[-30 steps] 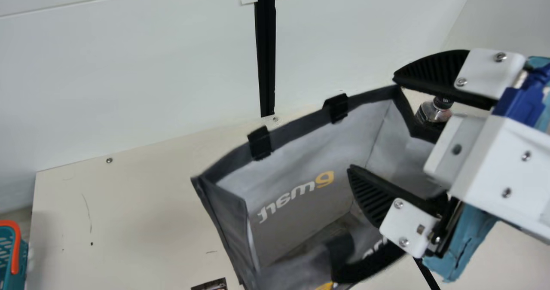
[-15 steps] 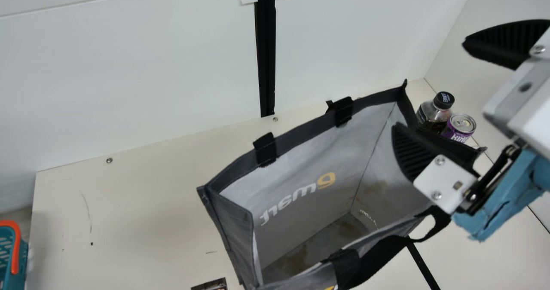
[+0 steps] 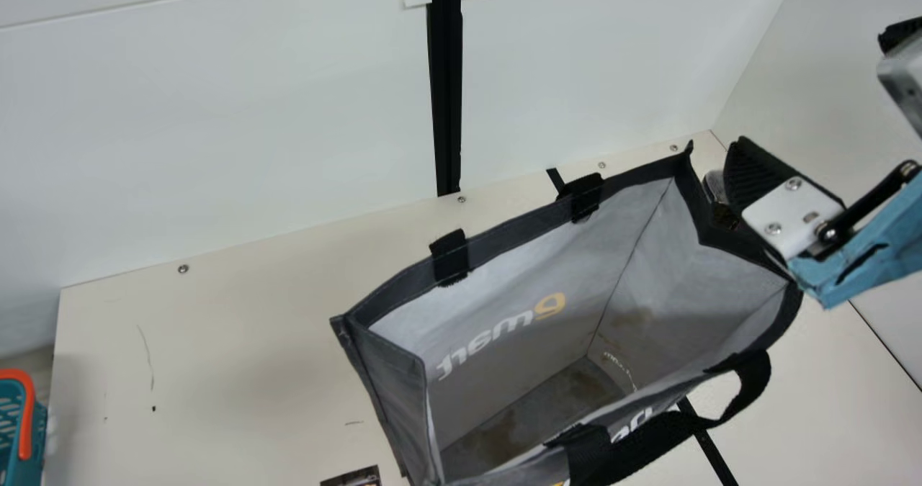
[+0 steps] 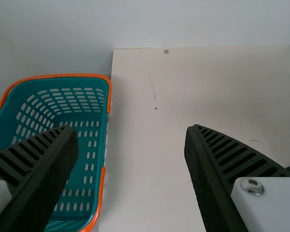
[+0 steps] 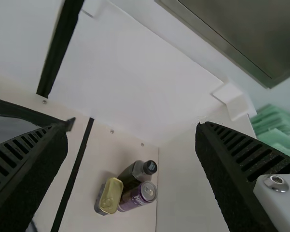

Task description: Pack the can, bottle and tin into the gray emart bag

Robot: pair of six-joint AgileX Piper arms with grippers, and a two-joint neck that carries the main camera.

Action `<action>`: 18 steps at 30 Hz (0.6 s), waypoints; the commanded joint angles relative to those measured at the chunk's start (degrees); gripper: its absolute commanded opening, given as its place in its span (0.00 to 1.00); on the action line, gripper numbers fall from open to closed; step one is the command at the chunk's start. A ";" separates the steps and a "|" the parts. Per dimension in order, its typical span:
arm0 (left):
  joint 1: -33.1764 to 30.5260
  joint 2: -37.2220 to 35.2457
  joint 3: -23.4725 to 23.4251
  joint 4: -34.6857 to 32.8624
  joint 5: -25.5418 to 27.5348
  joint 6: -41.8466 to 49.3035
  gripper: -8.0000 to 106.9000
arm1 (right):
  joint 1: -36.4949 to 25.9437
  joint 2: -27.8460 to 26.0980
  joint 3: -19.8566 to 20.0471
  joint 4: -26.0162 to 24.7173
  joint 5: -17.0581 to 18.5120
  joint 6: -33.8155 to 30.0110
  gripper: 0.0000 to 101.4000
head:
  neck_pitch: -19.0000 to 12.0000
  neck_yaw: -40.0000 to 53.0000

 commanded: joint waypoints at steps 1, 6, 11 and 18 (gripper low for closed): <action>0.00 0.00 0.00 0.00 0.00 0.00 0.85 | -4.41 0.35 -0.02 1.28 -0.01 -0.43 0.90 | -1.30 -0.05; 0.00 0.00 0.00 0.00 0.00 0.00 0.85 | -11.48 1.61 0.16 4.42 -0.01 -1.63 0.90 | -1.30 -0.05; 0.00 0.00 0.00 0.00 0.00 0.00 0.85 | -18.04 2.80 0.83 7.02 -0.01 -2.86 0.90 | -1.30 -0.05; 0.00 0.00 0.00 0.00 0.00 0.00 0.85 | -26.00 4.49 2.28 10.03 -0.01 -5.24 0.90 | -1.30 -0.05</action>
